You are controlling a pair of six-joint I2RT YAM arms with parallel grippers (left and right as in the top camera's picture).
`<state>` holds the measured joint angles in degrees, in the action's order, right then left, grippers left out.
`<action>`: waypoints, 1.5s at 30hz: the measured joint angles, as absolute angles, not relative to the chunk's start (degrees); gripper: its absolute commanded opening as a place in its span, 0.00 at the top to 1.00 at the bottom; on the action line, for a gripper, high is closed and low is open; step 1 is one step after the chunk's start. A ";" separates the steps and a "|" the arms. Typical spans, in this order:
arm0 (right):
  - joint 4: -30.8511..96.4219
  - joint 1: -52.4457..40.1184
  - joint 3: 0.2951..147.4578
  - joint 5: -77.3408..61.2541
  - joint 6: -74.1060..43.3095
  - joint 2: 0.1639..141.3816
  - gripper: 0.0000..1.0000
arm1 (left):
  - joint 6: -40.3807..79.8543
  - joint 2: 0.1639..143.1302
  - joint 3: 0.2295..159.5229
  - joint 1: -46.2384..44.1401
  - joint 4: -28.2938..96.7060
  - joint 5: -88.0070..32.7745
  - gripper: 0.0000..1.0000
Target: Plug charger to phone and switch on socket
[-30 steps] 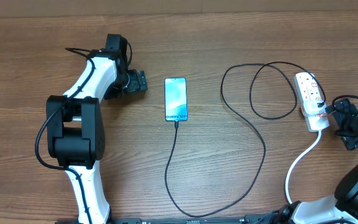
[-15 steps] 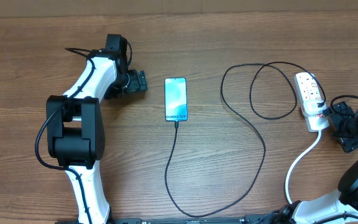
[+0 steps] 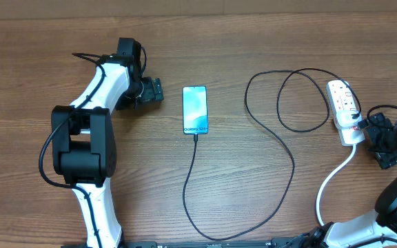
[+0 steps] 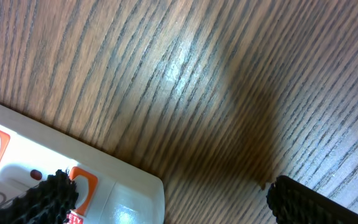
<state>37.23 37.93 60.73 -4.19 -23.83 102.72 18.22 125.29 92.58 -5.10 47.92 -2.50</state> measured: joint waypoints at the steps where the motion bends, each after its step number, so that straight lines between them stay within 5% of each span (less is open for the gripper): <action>1: 37.36 37.95 60.75 -4.23 -23.83 102.72 0.00 | 18.22 125.29 92.58 -5.10 47.92 -2.50 0.00; 45: 35.83 35.48 59.02 0.16 -25.30 101.19 0.00 | 18.22 125.29 92.55 -5.10 47.92 -2.50 0.00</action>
